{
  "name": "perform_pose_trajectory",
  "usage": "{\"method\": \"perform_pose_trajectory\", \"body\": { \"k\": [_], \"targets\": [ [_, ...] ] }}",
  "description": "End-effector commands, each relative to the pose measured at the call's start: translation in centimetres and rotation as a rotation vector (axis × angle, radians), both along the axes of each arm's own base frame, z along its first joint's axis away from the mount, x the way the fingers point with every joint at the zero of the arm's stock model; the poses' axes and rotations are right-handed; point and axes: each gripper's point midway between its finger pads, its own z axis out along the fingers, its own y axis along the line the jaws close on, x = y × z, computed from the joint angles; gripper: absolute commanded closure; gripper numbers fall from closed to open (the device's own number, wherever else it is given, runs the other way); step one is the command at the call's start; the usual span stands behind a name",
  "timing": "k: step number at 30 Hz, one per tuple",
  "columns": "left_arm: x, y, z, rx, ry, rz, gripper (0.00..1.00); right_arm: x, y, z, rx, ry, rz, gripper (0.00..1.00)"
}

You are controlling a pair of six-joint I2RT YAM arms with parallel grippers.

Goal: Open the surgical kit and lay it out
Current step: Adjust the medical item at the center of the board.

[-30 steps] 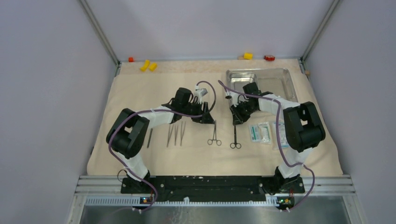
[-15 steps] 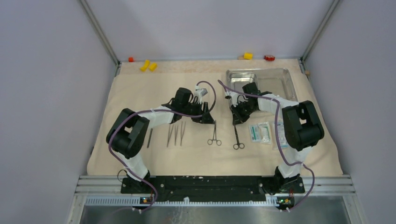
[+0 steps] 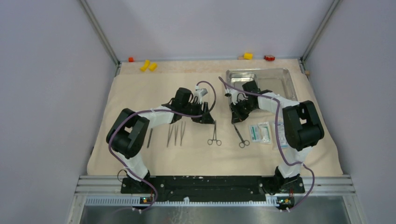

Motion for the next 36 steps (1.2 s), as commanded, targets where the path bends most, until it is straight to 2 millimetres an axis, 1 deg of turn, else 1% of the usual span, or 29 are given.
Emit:
{"method": "perform_pose_trajectory", "body": {
  "k": [1,10,18,21,23,28,30,31,36],
  "targets": [
    [0.8,-0.4,1.7,-0.033,-0.064,-0.009,0.44,1.6,1.8,2.2,0.073,-0.039,-0.026,1.00],
    [1.8,0.6,1.6,-0.013,-0.082,0.033,0.44,1.9,2.9,2.5,0.147,0.024,-0.168,1.00],
    [3.9,2.0,0.8,0.034,-0.106,0.079,0.44,1.4,4.1,1.8,0.243,0.125,-0.314,1.00],
    [4.6,2.6,0.4,0.057,-0.109,0.087,0.44,1.1,4.5,1.8,0.282,0.155,-0.364,1.00],
    [4.9,2.9,0.1,0.071,-0.109,0.089,0.44,0.9,4.8,2.2,0.310,0.170,-0.390,1.00],
    [4.9,2.8,-0.1,0.063,-0.108,0.055,0.44,1.4,5.5,3.9,0.379,0.173,-0.449,1.00],
    [4.6,2.5,0.1,0.039,-0.110,0.029,0.44,1.5,5.6,4.1,0.389,0.190,-0.480,1.00],
    [4.5,2.4,0.1,0.030,-0.111,0.026,0.44,2.0,5.8,4.4,0.404,0.174,-0.490,1.00],
    [4.1,2.3,0.6,0.009,-0.113,0.012,0.44,2.6,5.8,4.5,0.401,0.161,-0.519,1.00]
  ]
}}
